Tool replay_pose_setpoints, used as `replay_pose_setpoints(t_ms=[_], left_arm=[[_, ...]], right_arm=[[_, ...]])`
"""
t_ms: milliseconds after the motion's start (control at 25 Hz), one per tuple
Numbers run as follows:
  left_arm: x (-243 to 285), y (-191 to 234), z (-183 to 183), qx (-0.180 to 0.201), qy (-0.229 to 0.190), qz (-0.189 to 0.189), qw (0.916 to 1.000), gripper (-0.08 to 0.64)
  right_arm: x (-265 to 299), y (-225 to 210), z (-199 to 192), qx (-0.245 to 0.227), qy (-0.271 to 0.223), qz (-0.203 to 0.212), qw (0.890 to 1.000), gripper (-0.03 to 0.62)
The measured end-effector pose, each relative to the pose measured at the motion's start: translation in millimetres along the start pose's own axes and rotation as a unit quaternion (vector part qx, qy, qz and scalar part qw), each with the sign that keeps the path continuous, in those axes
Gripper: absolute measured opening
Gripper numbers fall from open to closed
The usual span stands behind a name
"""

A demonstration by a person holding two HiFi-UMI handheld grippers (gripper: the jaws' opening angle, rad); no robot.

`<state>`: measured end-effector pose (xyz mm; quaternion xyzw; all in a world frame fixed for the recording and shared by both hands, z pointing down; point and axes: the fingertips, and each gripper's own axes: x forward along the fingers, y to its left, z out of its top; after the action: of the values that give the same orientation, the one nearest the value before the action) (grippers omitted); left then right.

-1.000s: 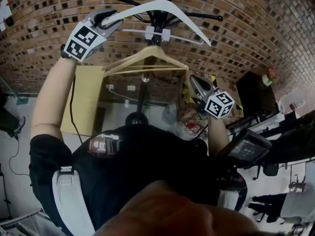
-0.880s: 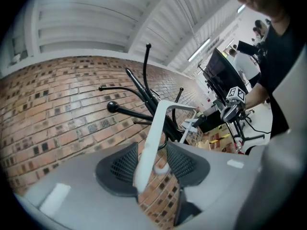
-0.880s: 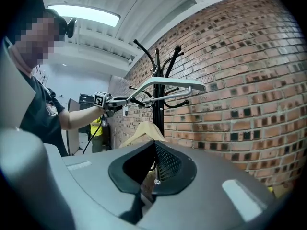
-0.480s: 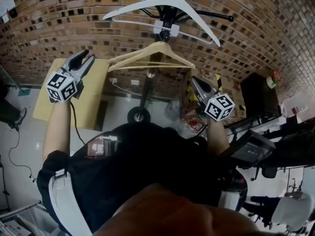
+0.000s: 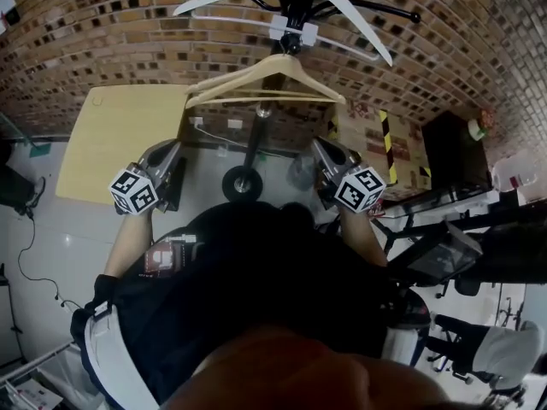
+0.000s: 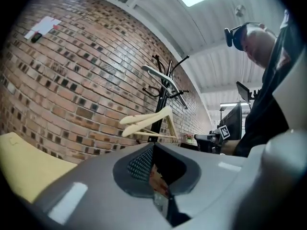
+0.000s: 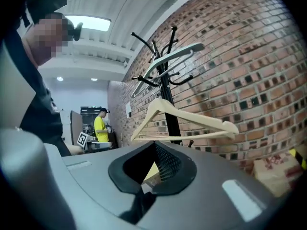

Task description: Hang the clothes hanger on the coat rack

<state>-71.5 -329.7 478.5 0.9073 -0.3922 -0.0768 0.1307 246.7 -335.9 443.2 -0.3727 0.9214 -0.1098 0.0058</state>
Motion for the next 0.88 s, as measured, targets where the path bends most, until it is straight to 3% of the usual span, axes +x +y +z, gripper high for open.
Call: replay_pose_setpoints(t_ms=[280,880], left_arm=[[11,-18,-36,-0.021,0.025,-0.024,0.9992,0.002],[21,-16,-20,-0.014,0.015,-0.028,0.9994,0.002]], right_arm=[[-2,0,-43,0.013,0.038,-0.018,0.999,0.012],[1,-6,-44,-0.010,0.044,-0.026,0.999,0.012]])
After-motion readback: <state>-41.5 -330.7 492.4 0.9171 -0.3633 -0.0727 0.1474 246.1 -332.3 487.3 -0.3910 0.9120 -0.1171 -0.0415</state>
